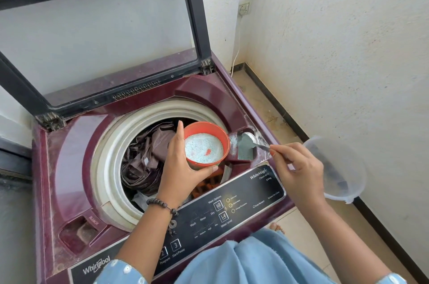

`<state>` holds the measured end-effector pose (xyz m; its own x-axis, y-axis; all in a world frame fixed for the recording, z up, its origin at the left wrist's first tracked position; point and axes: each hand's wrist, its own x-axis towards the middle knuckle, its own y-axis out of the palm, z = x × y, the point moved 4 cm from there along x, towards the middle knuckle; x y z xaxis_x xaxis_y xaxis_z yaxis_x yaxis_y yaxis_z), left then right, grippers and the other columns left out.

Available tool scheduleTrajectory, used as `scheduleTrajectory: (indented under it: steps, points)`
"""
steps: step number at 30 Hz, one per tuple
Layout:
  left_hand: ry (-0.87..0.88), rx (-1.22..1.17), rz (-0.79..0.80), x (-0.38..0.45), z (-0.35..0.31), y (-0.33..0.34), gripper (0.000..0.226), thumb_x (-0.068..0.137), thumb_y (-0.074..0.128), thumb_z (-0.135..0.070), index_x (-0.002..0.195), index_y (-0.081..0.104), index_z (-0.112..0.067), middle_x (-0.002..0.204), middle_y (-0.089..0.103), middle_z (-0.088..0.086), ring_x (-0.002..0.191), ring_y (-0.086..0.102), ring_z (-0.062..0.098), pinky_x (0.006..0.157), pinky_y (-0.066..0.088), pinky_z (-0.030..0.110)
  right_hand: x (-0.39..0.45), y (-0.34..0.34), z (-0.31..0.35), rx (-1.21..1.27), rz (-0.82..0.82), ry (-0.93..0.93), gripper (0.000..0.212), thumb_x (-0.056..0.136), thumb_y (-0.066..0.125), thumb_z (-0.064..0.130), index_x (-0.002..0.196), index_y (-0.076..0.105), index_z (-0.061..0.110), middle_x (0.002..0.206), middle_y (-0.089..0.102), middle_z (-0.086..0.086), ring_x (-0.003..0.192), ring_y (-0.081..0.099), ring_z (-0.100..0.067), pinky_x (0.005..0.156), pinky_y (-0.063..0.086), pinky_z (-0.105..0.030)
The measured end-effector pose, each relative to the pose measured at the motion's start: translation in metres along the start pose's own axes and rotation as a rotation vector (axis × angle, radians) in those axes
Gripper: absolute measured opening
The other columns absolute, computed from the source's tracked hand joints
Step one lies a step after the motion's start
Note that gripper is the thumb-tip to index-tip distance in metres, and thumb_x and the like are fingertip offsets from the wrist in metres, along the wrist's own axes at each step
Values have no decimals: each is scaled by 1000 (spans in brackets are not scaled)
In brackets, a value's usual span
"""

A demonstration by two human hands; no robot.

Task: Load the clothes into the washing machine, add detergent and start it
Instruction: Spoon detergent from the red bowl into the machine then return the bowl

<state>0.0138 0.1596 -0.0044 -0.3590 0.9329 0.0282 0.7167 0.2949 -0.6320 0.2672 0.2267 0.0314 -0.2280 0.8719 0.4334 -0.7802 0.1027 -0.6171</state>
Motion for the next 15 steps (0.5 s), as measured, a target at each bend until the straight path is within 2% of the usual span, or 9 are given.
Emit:
scheduleTrajectory:
  steps: [3,7,12,15]
  points:
    - [-10,-2,3,0,0,-1,131,62,95,-28,159,9,-15,145,25,-12,129,14,-18,103,9,-7,-4,5,7,-124,33,-182,11,88,68,8,92,77,4,79,65,-5,66,62,-16,63,52,-22]
    - [-20,-19,8,0,-3,-3,131,63,94,-30,160,7,-19,159,27,1,131,15,-15,110,15,7,-6,9,6,-192,87,-262,20,92,60,15,91,76,3,79,64,-6,67,62,-20,58,56,-30]
    - [-1,19,19,0,-1,0,131,62,95,-28,159,8,-14,158,29,6,127,13,-20,101,9,-9,1,1,7,-81,9,-144,8,85,71,5,91,77,6,80,65,-4,71,57,-8,66,50,-18]
    - [2,38,32,1,0,1,133,62,94,-31,160,5,-14,160,28,8,127,14,-19,100,9,-10,7,-4,9,80,-25,26,15,83,74,4,95,77,12,82,67,-1,71,60,-11,65,53,-24]
